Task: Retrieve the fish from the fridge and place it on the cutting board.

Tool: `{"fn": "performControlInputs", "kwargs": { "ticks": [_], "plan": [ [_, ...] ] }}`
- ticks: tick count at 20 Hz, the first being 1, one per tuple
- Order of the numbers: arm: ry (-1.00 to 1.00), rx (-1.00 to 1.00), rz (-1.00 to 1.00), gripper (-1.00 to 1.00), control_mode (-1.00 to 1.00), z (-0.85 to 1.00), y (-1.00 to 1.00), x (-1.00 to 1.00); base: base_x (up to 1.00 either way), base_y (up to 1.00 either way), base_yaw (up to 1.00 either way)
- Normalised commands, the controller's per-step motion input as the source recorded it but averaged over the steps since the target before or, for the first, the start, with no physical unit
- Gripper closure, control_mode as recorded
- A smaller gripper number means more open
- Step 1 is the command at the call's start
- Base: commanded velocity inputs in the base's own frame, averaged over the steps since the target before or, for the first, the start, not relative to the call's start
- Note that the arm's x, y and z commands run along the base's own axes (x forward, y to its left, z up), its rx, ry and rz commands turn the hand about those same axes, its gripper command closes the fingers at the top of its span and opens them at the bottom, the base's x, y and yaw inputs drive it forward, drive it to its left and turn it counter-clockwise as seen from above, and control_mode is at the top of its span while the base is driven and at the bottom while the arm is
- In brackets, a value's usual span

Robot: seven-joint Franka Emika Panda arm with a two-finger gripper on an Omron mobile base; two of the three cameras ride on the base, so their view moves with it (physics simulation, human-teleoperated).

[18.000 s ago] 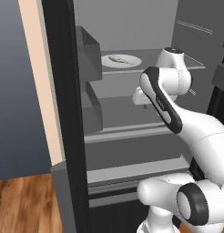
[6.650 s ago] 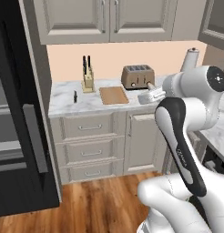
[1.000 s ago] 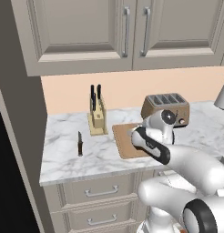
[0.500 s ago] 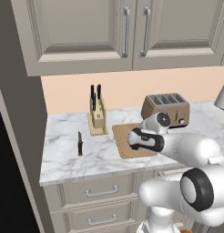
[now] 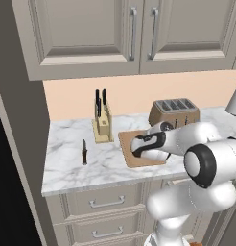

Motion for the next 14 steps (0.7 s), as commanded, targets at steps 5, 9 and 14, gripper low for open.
{"fn": "performControlInputs", "kwargs": {
  "ticks": [5, 9, 14],
  "plan": [
    [0.0, 0.0, 0.0, 1.0, -1.0, -0.3, -0.01, 0.27, 0.0, 0.0, 0.0],
    [0.0, 0.0, 0.0, 1.0, -1.0, -0.28, -0.03, 0.25, 0.0, 0.0, 0.0],
    [0.0, 0.0, 0.0, 1.0, -1.0, -0.28, -0.03, 0.26, 0.0, 0.0, 0.0]
  ]
}}
